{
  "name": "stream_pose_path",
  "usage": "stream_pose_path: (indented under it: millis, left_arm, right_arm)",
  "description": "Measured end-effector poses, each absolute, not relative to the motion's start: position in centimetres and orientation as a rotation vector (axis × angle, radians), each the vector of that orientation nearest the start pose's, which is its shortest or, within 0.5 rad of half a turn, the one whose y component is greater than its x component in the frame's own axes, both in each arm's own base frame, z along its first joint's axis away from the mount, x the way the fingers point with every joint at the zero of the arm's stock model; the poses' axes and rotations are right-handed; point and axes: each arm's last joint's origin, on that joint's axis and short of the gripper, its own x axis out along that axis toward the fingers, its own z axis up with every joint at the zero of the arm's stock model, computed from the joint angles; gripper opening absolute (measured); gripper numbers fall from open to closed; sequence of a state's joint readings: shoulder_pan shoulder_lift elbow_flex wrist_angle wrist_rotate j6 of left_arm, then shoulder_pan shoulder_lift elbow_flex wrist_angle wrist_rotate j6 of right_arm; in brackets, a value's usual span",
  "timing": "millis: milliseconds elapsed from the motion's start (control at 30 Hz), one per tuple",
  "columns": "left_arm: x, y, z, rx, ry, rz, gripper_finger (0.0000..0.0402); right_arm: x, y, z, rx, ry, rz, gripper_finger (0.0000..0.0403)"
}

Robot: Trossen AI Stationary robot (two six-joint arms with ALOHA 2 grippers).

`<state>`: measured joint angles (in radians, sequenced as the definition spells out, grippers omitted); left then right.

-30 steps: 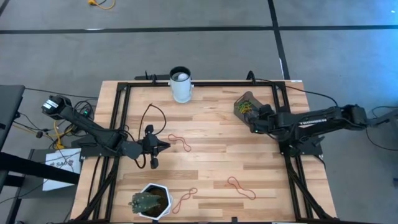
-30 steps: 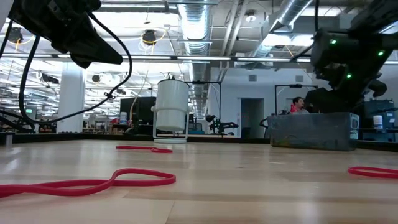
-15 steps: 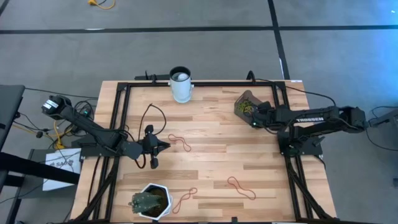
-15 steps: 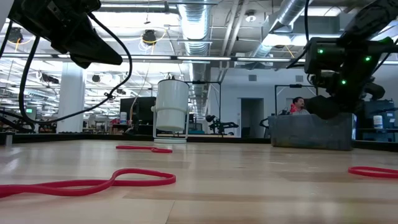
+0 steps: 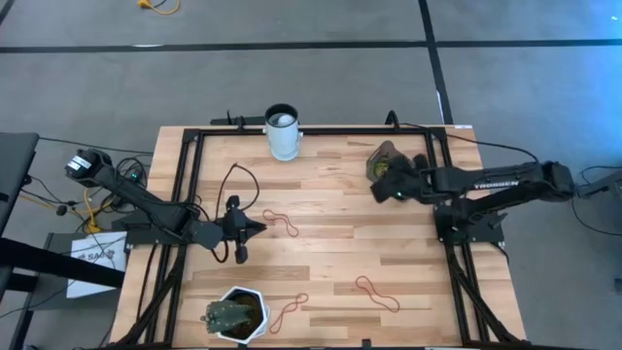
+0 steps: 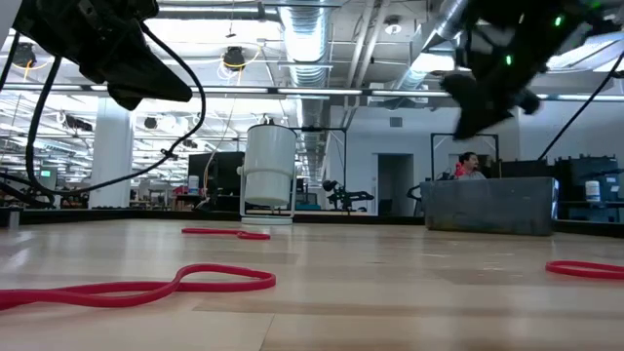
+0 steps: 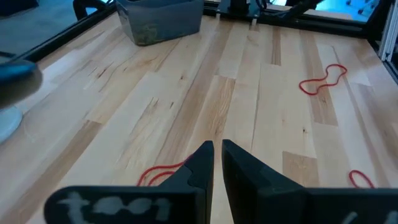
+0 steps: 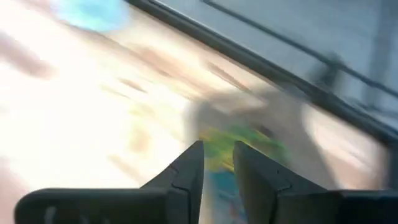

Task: Pick and place items into bin
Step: Put the top red rubber band into the bin

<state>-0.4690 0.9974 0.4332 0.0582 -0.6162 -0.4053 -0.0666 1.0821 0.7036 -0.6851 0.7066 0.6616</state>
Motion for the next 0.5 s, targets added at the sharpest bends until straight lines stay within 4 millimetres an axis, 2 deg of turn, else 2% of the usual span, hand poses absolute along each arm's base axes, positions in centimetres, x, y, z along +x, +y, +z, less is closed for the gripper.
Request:
stream_pose_path:
  millis: [133, 300, 500]
  left_arm:
    - [18.4, -7.5, 19.7, -0.183, 0.403, 0.241, 0.0023]
    - [19.0, -7.7, 18.7, -0.178, 0.436, 0.276, 0.0023]
    - [19.7, -7.7, 16.6, -0.109, 0.488, 0.391, 0.0023]
  right_arm:
    - [20.9, -0.3, 23.3, 0.162, 0.615, -0.734, 0.0079]
    - [24.0, 3.4, 22.9, 0.148, 0.514, -0.401, 0.0079]
    - [27.2, 5.8, 19.9, 0.099, 0.486, -0.308, 0.0079]
